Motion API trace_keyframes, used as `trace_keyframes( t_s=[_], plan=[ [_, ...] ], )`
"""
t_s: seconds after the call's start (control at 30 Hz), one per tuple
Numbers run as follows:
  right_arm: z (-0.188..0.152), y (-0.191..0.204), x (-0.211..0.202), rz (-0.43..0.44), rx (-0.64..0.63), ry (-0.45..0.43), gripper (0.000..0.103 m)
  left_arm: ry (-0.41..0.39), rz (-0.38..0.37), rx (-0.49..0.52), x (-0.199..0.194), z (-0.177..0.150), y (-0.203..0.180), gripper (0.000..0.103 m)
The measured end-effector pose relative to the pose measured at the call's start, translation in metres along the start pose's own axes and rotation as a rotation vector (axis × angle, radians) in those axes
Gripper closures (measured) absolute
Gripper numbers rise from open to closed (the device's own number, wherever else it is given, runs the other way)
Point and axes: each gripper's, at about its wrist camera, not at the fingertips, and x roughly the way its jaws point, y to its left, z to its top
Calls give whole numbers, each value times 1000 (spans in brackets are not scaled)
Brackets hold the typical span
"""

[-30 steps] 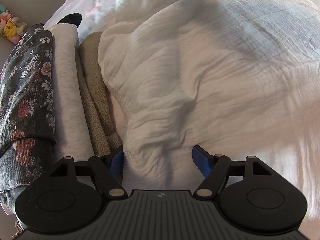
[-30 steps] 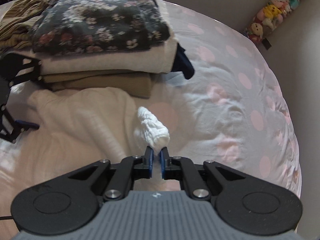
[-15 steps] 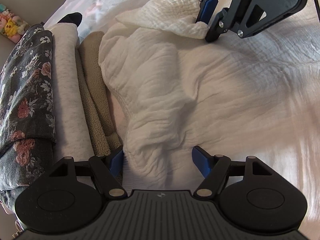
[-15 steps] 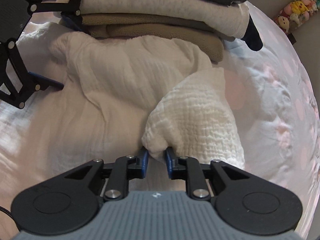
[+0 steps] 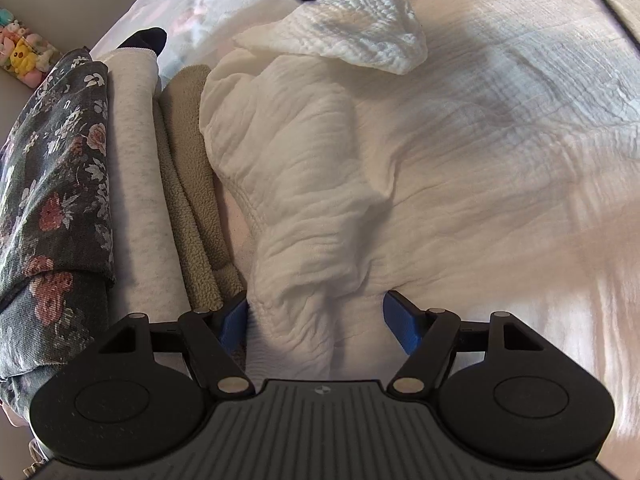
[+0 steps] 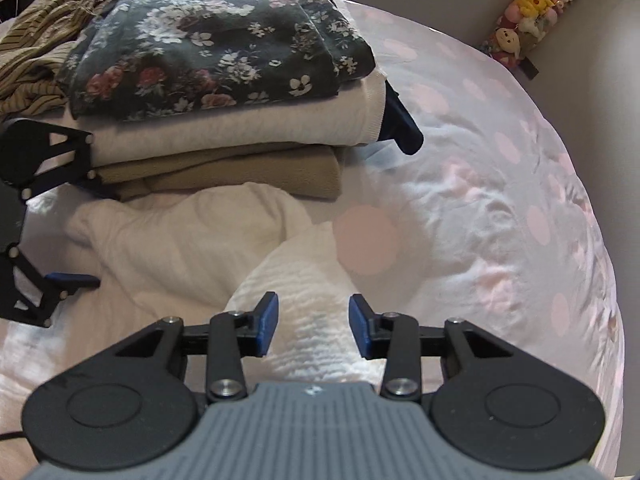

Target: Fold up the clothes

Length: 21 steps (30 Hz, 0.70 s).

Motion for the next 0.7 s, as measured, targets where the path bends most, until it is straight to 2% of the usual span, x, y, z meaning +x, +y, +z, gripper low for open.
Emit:
trace_keyframes(
  t_s=[0.1, 0.3, 0.33, 0.4, 0.5, 0.63, 0.67, 0.7],
  plan=[
    [11, -6, 25, 9, -33, 7, 53, -2, -5, 0, 0, 1, 1, 34],
    [25, -6, 67, 59, -61, 57, 51, -7, -23, -6, -1, 3, 7, 33],
    [25, -4, 71, 76, -65, 65, 53, -8, -26, -7, -1, 3, 8, 33],
    [24, -1, 76, 115, -49, 83, 71, -8, -25, -6, -2, 4, 8, 33],
    [22, 2, 75, 109, -58, 77, 84, -8, -24, -5, -3, 5, 8, 33],
    [20, -5, 73, -11, -7, 53, 87, -8, -19, -4, -6, 6, 9, 33],
    [20, -7, 73, -18, 6, 54, 88, -8, -17, -3, -6, 7, 9, 33],
    [20, -7, 74, -19, 15, 56, 87, -8, -18, -4, -11, -12, 5, 33]
  ],
)
